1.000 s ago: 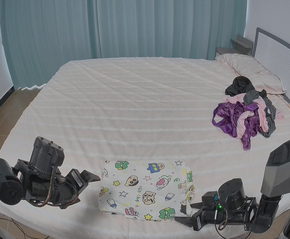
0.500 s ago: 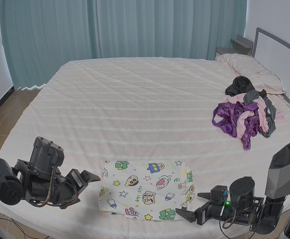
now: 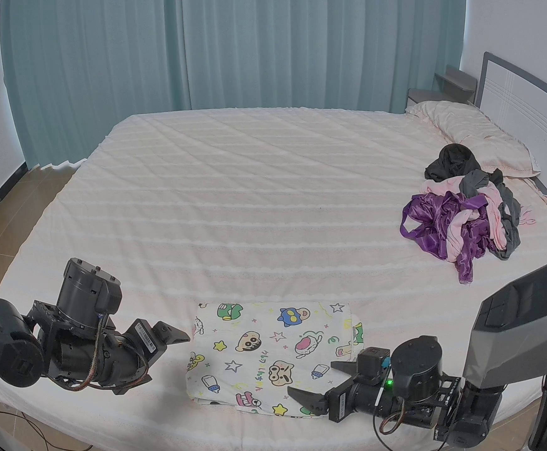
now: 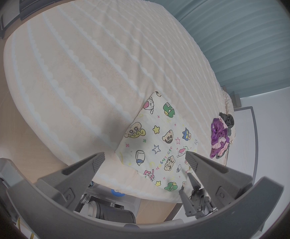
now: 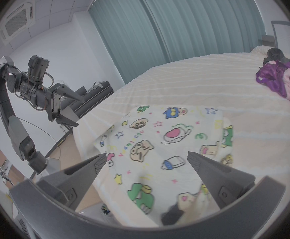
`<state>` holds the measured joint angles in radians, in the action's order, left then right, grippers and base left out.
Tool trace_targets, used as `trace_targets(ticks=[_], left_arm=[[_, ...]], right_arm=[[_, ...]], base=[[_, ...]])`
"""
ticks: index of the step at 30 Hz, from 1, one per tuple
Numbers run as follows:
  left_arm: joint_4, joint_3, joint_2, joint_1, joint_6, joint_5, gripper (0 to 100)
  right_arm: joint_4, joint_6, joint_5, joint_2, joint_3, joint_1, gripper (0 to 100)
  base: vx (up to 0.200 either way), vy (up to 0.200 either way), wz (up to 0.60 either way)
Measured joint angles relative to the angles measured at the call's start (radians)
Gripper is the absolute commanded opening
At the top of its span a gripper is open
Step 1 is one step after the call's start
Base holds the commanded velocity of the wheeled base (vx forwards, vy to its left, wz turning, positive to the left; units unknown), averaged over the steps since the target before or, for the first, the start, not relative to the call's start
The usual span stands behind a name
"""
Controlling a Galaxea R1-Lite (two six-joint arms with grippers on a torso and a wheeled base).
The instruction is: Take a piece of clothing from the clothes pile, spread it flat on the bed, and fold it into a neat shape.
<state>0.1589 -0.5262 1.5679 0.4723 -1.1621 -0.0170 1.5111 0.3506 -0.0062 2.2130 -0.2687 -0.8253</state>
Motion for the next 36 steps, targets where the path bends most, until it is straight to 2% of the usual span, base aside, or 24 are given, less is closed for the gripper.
trace_targets(ticks=[6,11,17,24,27,30,36], left_arm=[[0.000,0.000,0.001,0.000,0.000,0.000,100],[0.000,0.000,0.001,0.000,-0.001,-0.001,100],[0.000,0.001,0.004,0.000,-0.001,-0.001,100],[0.000,0.002,0.007,-0.001,-0.001,-0.001,100],[0.000,0.002,0.008,-0.002,-0.001,-0.001,100],[0.000,0.003,0.008,-0.001,-0.001,-0.001,100],[0.001,0.005,0.009,-0.001,-0.001,-0.001,100]], right_arm=[[-0.003,0.069,0.002,0.051,0.003,-0.044,100],[0.023,0.113,0.001,0.114,0.047,-0.033,100],[0.046,0.122,0.000,0.156,0.107,-0.008,100],[0.040,0.120,-0.004,0.104,0.161,0.007,100],[0.040,0.116,-0.003,0.064,0.169,0.046,100],[0.040,0.113,-0.001,0.037,0.149,0.116,100],[-0.047,0.110,0.006,0.020,0.006,0.219,100]], base=[[0.000,0.000,0.00],[0.000,0.000,0.00],[0.000,0.000,0.00],[0.000,0.000,0.00],[0.000,0.000,0.00],[0.000,0.000,0.00],[0.000,0.000,0.00]])
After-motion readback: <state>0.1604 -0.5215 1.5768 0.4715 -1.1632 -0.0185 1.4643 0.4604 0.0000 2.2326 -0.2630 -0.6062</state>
